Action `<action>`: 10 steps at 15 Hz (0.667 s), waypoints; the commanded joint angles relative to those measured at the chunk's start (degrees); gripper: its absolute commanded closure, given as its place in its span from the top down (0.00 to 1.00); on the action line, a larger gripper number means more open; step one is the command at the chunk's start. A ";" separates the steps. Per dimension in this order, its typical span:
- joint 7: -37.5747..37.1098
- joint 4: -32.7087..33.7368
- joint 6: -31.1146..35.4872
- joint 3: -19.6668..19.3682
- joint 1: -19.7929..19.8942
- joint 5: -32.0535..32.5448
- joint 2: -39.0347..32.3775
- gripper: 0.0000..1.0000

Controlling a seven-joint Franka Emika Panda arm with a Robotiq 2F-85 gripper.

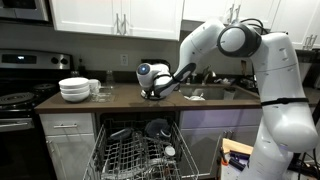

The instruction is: Take the two plates out of the dishwasher and stack them on the plate on the counter

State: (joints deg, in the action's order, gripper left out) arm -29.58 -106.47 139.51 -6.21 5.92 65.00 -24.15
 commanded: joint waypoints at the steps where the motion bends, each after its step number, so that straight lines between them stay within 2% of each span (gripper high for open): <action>1: 3.70 1.75 1.77 -0.46 0.60 -3.15 -1.43 0.28; 2: 4.03 1.79 1.94 -0.51 0.55 -3.61 -1.44 0.28; 3: 4.44 1.88 1.91 -0.63 0.47 -4.06 -1.38 0.39; 4: 4.86 1.76 2.07 -0.68 0.43 -4.55 -1.17 0.42; 6: 5.97 1.59 1.97 -0.64 0.46 -5.49 -0.63 0.62; 10: 8.43 0.47 1.25 -0.35 -0.01 -7.71 1.54 0.73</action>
State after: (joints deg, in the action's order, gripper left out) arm -25.13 -104.88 139.82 -7.13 5.89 60.68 -24.02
